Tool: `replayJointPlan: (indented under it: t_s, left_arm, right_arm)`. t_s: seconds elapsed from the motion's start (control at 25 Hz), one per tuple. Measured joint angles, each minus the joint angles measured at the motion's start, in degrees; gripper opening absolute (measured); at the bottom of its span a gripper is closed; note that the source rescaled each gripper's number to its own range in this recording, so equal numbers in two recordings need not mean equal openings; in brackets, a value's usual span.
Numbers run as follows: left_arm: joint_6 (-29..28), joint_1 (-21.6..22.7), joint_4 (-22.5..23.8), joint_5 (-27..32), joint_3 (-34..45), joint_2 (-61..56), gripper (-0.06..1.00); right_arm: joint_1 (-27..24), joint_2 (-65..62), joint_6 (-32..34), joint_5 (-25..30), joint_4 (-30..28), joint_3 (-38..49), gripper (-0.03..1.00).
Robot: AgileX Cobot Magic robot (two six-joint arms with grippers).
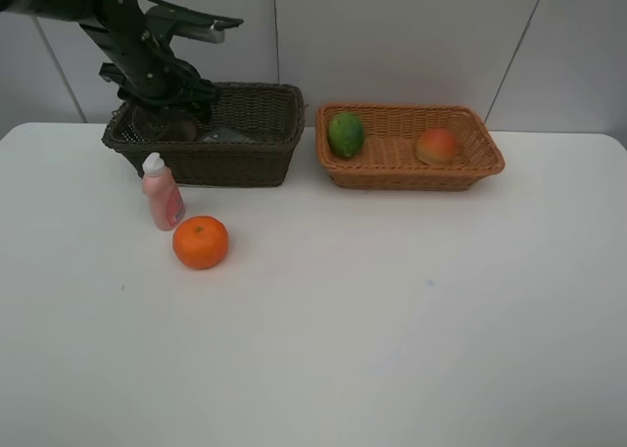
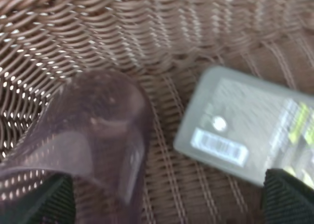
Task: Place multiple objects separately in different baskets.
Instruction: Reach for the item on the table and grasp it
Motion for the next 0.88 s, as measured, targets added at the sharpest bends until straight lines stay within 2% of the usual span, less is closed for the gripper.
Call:
replayJointPlan:
  t_s: [0.28, 0.4, 0.64, 0.88]
  left_arm:
    - [14.09, -1.86, -0.75, 7.86, -0.18, -4.62, 0.98]
    - [15.87, -1.99, -1.07, 8.47, -0.18, -5.56, 0.98]
    - [11.89, -2.19, -3.21, 10.71, -0.18, -8.84, 0.98]
    - [7.20, -2.69, -3.76, 18.64, -0.18, -11.08, 0.98]
  right_arm:
    - [0.00, 0.00, 0.00, 0.00, 0.00, 0.00, 0.88]
    - [0.00, 0.00, 0.00, 0.00, 0.00, 0.00, 0.88]
    - [0.00, 0.00, 0.00, 0.00, 0.00, 0.00, 0.88]
    - [0.00, 0.00, 0.00, 0.00, 0.00, 0.00, 0.88]
